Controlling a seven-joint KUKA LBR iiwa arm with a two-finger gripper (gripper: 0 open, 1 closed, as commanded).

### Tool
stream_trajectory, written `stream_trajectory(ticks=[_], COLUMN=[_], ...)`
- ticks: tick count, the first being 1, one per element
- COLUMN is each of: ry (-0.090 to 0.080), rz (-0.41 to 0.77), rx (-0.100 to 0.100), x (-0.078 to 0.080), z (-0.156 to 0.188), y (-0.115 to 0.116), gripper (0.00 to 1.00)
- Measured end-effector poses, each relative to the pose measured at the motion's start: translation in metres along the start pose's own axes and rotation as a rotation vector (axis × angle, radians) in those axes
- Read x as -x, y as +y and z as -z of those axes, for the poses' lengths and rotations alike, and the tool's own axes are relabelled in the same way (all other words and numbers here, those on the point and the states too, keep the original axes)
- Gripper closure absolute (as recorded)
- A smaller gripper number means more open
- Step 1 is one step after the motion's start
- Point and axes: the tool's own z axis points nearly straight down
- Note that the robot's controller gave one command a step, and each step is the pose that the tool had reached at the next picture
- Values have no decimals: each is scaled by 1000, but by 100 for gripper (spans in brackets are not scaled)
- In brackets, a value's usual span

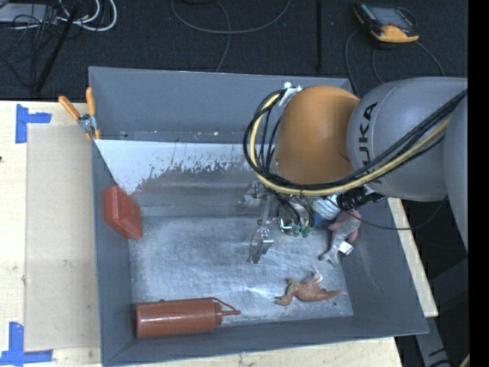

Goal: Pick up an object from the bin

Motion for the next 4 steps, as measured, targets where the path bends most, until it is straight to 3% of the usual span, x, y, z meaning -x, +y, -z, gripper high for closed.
stream_trajectory(ticks=[1,2,3,4], ry=[-7,-10,-8,-11], rz=[-1,57,80,132], rx=[0,0,-1,-1], x=[2,-18,8,3], z=[4,-13,-23,-20], y=[0,-20,-33,-34], gripper=[0,0,0,0])
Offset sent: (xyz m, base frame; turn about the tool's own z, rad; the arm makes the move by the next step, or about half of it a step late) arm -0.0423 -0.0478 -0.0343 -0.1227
